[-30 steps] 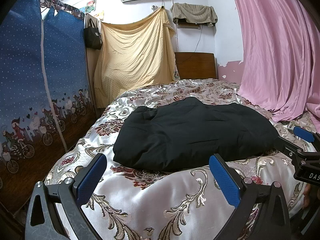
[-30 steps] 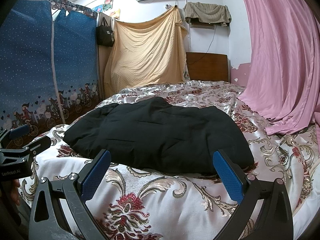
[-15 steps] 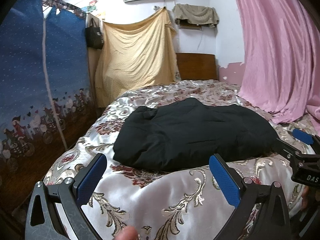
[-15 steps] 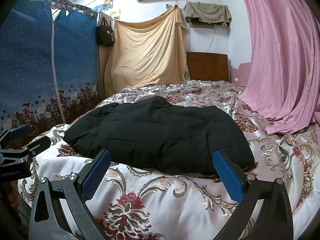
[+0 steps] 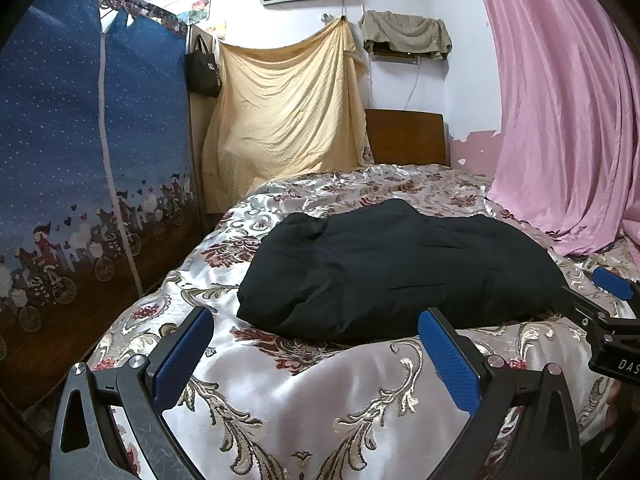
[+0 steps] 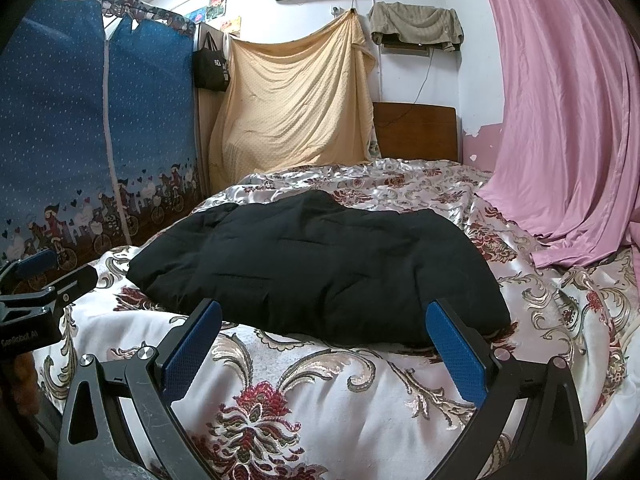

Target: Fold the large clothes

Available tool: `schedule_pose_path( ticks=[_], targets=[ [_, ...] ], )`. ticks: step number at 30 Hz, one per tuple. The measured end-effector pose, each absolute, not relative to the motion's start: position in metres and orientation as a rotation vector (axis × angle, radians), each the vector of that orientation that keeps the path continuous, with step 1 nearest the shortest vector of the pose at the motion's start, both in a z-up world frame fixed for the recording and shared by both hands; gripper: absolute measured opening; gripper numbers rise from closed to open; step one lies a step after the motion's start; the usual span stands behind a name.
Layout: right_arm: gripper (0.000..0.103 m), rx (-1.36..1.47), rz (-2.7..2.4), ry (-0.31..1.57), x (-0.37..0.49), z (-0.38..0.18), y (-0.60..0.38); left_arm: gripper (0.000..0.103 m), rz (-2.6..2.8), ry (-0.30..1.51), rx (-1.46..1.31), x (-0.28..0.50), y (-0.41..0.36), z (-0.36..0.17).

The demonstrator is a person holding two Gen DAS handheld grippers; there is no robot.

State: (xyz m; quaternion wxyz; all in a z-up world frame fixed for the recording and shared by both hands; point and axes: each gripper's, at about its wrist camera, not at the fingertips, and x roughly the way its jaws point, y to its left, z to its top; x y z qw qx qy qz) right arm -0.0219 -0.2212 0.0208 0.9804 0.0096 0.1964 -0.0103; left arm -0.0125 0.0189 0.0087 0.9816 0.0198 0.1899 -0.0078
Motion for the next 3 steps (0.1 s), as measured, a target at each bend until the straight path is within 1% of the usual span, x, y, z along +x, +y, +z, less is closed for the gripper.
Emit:
schedule_pose_path(
  ticks=[3],
  targets=[
    [0.101, 0.020, -0.020, 0.397, -0.0217, 0.0207, -0.2214, 0.103, -0.017, 0.395, 0.037, -0.0095, 0.0202, 0.0070]
  ],
)
